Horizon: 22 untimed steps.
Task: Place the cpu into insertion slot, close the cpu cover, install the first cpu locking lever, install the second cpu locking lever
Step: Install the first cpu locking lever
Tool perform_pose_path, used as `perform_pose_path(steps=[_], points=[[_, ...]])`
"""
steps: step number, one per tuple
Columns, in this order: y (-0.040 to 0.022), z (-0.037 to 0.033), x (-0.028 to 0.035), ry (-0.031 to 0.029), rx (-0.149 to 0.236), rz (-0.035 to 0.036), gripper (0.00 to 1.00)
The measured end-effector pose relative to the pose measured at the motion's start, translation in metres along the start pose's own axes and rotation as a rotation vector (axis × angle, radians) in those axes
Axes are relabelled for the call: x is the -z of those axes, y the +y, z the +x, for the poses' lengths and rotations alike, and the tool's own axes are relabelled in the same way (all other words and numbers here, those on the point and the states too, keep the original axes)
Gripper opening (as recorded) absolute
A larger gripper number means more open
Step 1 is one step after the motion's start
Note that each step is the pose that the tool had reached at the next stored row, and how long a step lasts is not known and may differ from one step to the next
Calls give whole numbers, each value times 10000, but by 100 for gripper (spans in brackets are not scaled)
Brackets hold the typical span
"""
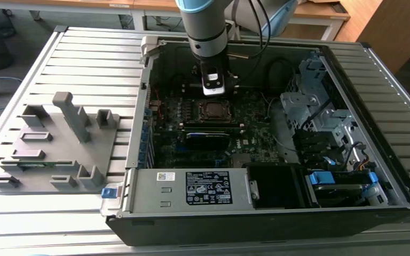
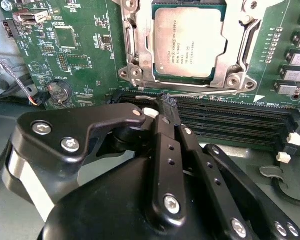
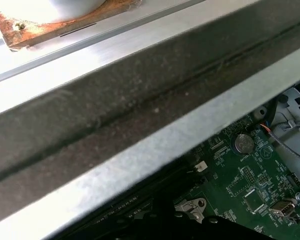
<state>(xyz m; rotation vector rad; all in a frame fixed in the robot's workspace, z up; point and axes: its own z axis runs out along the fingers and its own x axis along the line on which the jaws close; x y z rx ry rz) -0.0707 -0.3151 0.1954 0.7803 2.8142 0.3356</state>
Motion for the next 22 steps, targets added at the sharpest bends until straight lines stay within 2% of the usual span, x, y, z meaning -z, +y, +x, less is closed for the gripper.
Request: perform_pose_path(steps=[10, 22], points=[[0, -6, -6, -3, 1, 4, 11], [-14, -7, -49, -68, 30, 74, 11]])
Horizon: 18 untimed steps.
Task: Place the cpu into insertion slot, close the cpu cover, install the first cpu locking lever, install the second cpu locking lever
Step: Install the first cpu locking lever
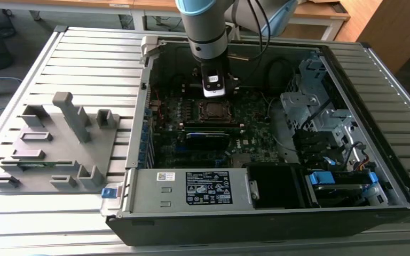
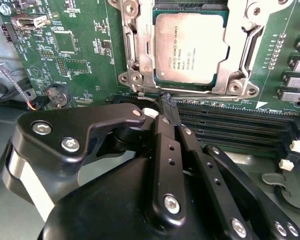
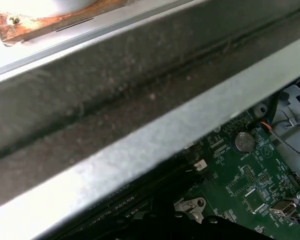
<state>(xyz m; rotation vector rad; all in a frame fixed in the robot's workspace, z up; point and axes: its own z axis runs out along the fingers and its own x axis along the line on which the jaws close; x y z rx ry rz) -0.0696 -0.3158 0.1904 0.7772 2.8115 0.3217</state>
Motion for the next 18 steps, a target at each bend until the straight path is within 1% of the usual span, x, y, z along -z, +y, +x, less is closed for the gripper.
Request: perform_pose_path(steps=[3, 9, 14, 16, 18], points=[[-3, 1, -6, -12, 5, 15, 11], [-1, 1, -3, -14, 5, 9, 11], [21, -11, 76, -14, 4, 10, 11], [24, -13, 90, -14, 5, 10, 11], [25, -13, 90, -15, 5, 8, 11]])
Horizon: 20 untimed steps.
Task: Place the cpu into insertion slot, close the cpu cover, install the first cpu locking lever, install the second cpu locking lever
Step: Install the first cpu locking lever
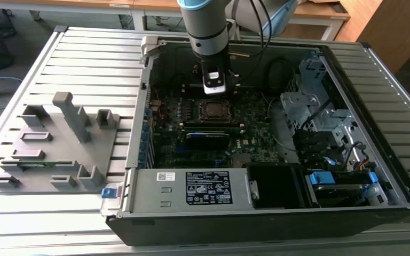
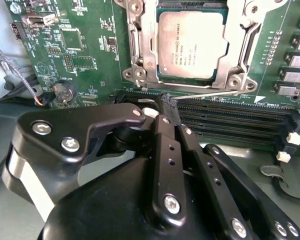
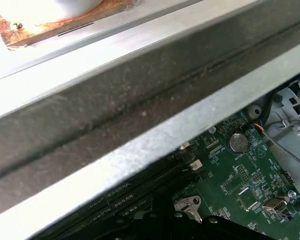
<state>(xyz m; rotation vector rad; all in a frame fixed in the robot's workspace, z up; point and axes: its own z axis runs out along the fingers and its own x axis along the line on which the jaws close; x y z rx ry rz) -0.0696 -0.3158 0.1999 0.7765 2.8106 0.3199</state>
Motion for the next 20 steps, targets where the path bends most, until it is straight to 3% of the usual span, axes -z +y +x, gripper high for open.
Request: perform_pose_path(steps=[9, 16, 20], points=[[-10, 15, -12, -90, -14, -117, 11], [-12, 41, -16, -109, -16, -131, 11], [-14, 43, -25, -153, -10, -156, 11]])
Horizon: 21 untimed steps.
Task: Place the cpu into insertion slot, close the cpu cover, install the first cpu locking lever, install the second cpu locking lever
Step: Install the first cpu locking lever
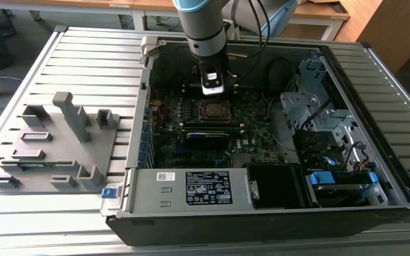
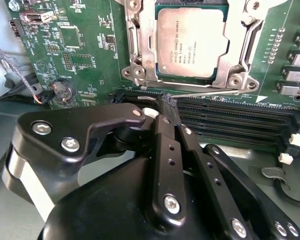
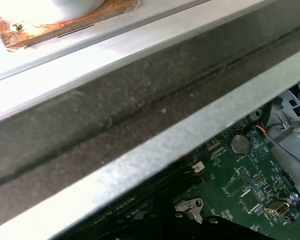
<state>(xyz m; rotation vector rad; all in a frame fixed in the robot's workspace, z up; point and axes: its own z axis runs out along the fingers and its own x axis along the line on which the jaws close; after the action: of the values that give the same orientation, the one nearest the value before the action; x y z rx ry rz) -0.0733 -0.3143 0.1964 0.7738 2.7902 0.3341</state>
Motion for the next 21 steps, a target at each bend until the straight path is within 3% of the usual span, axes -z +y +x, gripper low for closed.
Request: perform_pose_path(steps=[4, 11, 21], points=[[-2, 1, -8, -50, 8, -32, 11], [-2, 1, -11, -55, 9, -35, 11], [-2, -9, -26, -101, 36, 45, 11]])
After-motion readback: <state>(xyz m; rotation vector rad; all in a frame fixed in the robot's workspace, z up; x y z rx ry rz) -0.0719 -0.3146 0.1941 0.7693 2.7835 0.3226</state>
